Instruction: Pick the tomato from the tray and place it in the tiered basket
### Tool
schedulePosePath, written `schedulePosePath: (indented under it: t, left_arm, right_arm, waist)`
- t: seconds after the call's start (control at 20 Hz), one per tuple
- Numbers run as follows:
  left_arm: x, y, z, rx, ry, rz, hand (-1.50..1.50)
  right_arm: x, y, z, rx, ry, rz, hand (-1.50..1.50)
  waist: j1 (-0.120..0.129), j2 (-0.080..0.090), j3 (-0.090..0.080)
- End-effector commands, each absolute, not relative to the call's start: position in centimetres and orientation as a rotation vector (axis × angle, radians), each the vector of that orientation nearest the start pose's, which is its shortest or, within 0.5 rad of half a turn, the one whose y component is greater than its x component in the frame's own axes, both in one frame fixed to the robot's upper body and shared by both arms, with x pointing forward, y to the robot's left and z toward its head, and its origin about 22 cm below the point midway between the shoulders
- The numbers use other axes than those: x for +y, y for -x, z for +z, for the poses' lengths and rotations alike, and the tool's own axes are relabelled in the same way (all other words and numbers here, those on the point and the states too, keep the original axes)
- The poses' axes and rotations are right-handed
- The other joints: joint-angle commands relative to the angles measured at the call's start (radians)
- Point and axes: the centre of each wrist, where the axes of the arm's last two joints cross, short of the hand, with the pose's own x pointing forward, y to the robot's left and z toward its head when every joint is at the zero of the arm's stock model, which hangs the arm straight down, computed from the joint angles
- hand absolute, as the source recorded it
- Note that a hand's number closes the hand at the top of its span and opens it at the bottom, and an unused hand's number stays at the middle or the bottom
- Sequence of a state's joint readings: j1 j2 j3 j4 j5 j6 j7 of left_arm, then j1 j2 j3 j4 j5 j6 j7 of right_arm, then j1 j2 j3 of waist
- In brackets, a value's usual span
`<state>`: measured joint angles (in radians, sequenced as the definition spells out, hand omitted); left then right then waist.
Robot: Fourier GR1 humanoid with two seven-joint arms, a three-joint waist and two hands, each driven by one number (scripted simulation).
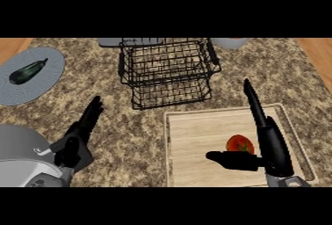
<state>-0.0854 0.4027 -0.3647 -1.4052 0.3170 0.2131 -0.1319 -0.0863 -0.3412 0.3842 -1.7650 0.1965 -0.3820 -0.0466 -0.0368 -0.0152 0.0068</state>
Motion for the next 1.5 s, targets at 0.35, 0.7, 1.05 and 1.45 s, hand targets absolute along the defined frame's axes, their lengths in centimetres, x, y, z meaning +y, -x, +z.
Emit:
schedulePosePath:
  t: [0.35, 0.7, 1.05, 1.45]
  left_arm:
    - [25.9, -23.7, -2.1, -1.501, 0.010, -0.207, 0.00]
    - [23.0, -25.4, -2.0, -1.519, 0.046, -0.212, 0.00]
    - [23.2, -26.6, -0.9, -1.522, 0.085, -0.227, 0.00]
    - [24.1, -26.5, -1.6, -1.538, 0.072, -0.230, 0.00]
  right_arm:
    - [-25.0, -20.4, 11.2, -1.331, 0.838, 1.157, -1.50]
    - [-20.0, -14.5, 16.6, -1.183, 0.854, 1.177, -1.50]
    - [-17.5, -13.8, 16.6, -1.185, 0.946, 1.040, -1.50]
    - [-15.5, -16.0, 13.3, -0.972, 1.027, 1.076, -1.50]
  waist:
    - [-0.011, -0.005, -0.021]
    - [0.015, 0.010, -0.011]
    - [0.028, 0.011, -0.008]
    - [0.043, 0.015, -0.008]
